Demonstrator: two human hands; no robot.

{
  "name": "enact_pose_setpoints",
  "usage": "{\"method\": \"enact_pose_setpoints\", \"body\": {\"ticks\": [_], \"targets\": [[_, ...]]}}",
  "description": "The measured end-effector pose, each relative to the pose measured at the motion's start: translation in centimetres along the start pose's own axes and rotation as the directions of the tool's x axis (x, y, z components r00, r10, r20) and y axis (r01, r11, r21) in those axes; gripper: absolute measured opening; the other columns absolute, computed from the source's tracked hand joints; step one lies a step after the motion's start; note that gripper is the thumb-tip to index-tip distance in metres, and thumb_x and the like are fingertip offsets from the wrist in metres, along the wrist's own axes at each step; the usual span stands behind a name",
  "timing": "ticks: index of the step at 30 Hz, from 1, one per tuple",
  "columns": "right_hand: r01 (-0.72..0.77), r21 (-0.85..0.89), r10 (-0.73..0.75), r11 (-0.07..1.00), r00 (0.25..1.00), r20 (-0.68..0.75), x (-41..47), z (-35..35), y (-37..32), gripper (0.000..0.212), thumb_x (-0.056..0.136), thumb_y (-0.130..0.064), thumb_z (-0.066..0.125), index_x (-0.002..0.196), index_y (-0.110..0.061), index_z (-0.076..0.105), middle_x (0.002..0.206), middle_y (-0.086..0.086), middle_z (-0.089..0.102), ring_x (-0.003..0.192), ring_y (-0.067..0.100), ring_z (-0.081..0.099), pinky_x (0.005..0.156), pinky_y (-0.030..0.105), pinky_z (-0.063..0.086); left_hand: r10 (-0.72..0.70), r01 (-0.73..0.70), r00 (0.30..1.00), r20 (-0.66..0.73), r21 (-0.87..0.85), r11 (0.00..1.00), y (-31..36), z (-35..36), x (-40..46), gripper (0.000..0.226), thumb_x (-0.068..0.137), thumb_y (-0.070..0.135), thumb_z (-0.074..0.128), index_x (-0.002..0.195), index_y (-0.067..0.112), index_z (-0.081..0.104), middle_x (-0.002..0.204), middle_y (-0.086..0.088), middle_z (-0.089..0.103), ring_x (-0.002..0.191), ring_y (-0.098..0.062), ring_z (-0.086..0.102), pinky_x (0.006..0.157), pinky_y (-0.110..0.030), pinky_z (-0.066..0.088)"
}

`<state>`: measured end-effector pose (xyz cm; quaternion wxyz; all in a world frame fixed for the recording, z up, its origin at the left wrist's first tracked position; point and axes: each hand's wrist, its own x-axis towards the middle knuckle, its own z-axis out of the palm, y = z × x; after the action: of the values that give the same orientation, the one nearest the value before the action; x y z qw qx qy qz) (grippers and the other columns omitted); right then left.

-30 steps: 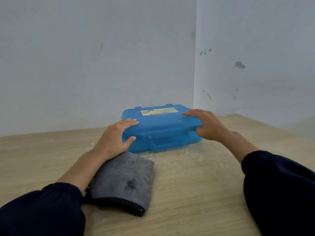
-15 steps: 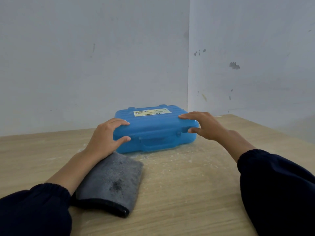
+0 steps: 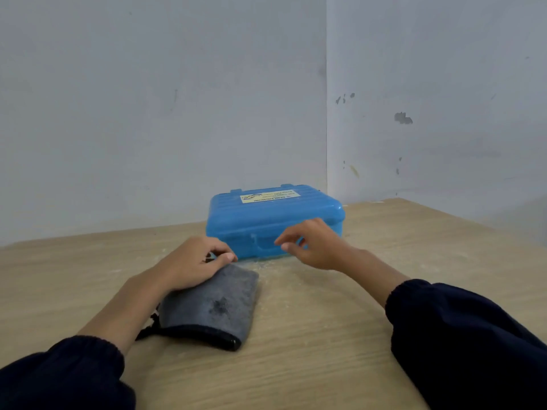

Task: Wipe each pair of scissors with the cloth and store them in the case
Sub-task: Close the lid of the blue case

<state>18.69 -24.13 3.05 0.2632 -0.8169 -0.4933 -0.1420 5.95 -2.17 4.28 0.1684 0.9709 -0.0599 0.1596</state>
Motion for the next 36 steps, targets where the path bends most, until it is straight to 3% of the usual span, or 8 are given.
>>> {"method": "enact_pose_setpoints", "body": {"ticks": [5, 8, 13, 20, 26, 30, 33, 36], "targets": [[-0.083, 0.177, 0.02, 0.981, 0.943, 0.332, 0.4, 2.1, -4.8, 0.025, 0.096, -0.03, 0.045, 0.096, -0.022, 0.069, 0.075, -0.006, 0.071, 0.069, 0.001, 0.063, 0.075, 0.021, 0.049, -0.006, 0.006, 1.0, 0.003, 0.108, 0.994, -0.1, -0.7, -2.6, 0.042, 0.082, 0.044, 0.036, 0.066, 0.01, 0.056, 0.069, -0.005, 0.061, 0.067, -0.015, 0.052, 0.065, -0.028, 0.038], [-0.244, 0.399, 0.04, 0.884, 0.889, 0.456, 0.6, 2.3, -6.6, 0.029, 0.098, -0.029, 0.041, 0.081, -0.024, 0.064, 0.076, 0.0, 0.07, 0.065, 0.001, 0.061, 0.066, 0.019, 0.047, 0.015, -0.012, 0.999, -0.032, 0.087, 0.996, 0.2, -1.9, -4.1, 0.033, 0.078, 0.035, 0.042, 0.083, 0.017, 0.069, 0.083, 0.006, 0.065, 0.08, -0.009, 0.055, 0.073, -0.018, 0.039], [-0.432, 0.583, 0.086, 0.688, 0.846, 0.526, 1.4, 1.7, -8.9, 0.036, 0.096, -0.04, 0.042, 0.087, -0.015, 0.066, 0.079, 0.006, 0.071, 0.07, 0.014, 0.068, 0.067, 0.022, 0.052, 0.007, 0.001, 0.997, -0.073, 0.115, 0.993, -0.1, -3.2, -6.3, 0.04, 0.072, 0.045, 0.048, 0.096, 0.02, 0.068, 0.094, 0.005, 0.067, 0.09, -0.012, 0.059, 0.082, -0.03, 0.046], [-0.419, 0.635, 0.114, 0.649, 0.879, 0.464, 3.2, 2.0, -11.0, 0.008, 0.087, -0.012, 0.063, 0.079, -0.012, 0.062, 0.075, 0.002, 0.066, 0.063, 0.006, 0.065, 0.068, 0.019, 0.052, -0.048, 0.049, 0.999, -0.012, 0.16, 0.986, -2.0, -4.5, -8.3, 0.06, 0.063, 0.062, 0.041, 0.103, 0.025, 0.064, 0.108, 0.013, 0.056, 0.103, -0.006, 0.051, 0.092, -0.026, 0.038], [-0.353, 0.666, 0.117, 0.657, 0.921, 0.372, 4.7, 0.0, -12.2, 0.019, 0.085, 0.003, 0.054, 0.096, -0.005, 0.068, 0.074, 0.005, 0.063, 0.066, 0.011, 0.06, 0.062, 0.02, 0.053, -0.066, 0.071, 0.993, -0.102, 0.04, 0.997, -2.8, -5.6, -8.4, 0.025, 0.071, 0.039, 0.058, 0.093, 0.027, 0.059, 0.095, 0.012, 0.066, 0.092, -0.005, 0.059, 0.084, -0.033, 0.046], [-0.288, 0.656, 0.127, 0.698, 0.951, 0.282, 5.8, -1.5, -12.8, 0.024, 0.09, 0.001, 0.047, 0.103, 0.0, 0.068, 0.084, 0.005, 0.066, 0.075, 0.013, 0.061, 0.062, 0.017, 0.053, -0.071, 0.061, 0.964, -0.254, -0.049, 0.997, -2.6, -6.5, -7.6, 0.016, 0.073, 0.036, 0.064, 0.087, 0.029, 0.063, 0.084, 0.014, 0.067, 0.085, -0.002, 0.059, 0.076, -0.018, 0.044], [-0.233, 0.686, 0.08, 0.689, 0.966, 0.248, 6.5, -3.0, -12.8, 0.02, 0.087, -0.012, 0.061, 0.103, -0.003, 0.068, 0.092, 0.006, 0.068, 0.083, 0.012, 0.064, 0.07, 0.017, 0.055, -0.043, 0.054, 0.929, -0.368, 0.021, 0.998, -2.3, -8.0, -7.0, 0.01, 0.079, 0.023, 0.068, 0.088, 0.024, 0.065, 0.082, 0.011, 0.067, 0.08, -0.006, 0.061, 0.067, -0.014, 0.042], [-0.181, 0.537, 0.092, 0.824, 0.978, 0.189, 7.0, -3.9, -13.0, 0.031, 0.069, -0.013, 0.08, 0.098, -0.01, 0.072, 0.086, 0.006, 0.07, 0.082, 0.013, 0.065, 0.075, 0.021, 0.054, -0.015, 0.069, 0.914, -0.406, 0.119, 0.99, -1.8, -9.5, -6.3, 0.01, 0.081, 0.022, 0.065, 0.09, 0.02, 0.068, 0.08, 0.009, 0.064, 0.081, -0.012, 0.058, 0.069, -0.018, 0.041]]}}
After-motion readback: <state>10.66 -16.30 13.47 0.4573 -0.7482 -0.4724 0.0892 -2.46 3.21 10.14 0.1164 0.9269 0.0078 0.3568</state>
